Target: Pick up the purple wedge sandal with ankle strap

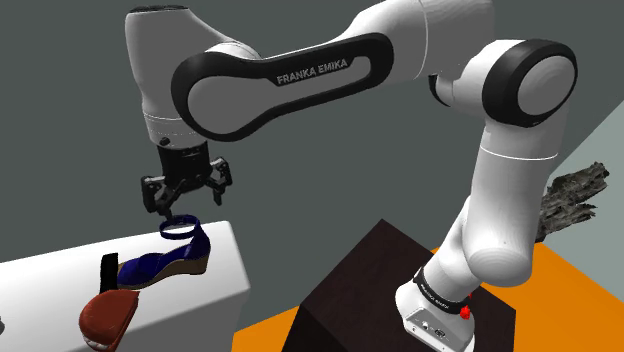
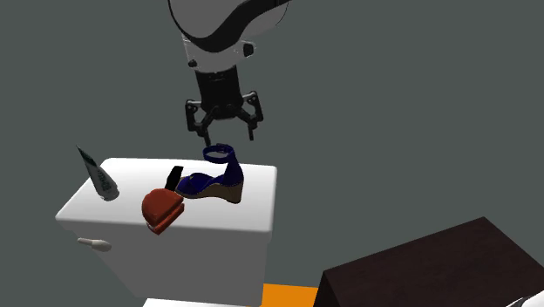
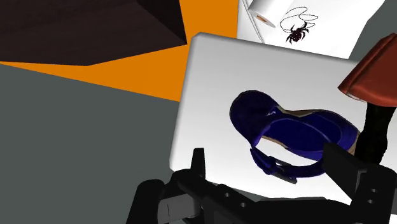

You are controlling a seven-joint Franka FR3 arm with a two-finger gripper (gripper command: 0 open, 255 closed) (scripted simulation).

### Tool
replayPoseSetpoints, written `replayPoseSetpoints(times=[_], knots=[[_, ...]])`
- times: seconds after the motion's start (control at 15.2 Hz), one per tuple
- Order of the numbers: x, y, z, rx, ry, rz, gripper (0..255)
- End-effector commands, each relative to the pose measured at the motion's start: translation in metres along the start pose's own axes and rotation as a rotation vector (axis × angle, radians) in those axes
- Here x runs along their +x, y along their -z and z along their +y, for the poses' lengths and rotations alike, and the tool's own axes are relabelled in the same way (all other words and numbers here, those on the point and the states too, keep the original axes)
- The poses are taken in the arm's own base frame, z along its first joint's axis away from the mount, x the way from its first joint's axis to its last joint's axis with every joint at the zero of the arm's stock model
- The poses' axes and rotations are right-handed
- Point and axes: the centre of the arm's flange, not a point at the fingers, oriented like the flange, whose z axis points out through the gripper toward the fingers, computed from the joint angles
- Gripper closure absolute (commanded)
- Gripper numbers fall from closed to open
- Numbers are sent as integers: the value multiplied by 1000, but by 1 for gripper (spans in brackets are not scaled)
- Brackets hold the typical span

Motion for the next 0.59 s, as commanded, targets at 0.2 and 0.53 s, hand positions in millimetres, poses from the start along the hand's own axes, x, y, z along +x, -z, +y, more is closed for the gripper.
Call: replayPoseSetpoints(times=[0.2, 0.53], knots=[[3, -26, -2, 0, -1, 0, 0], [4, -30, -1, 0, -1, 0, 255]])
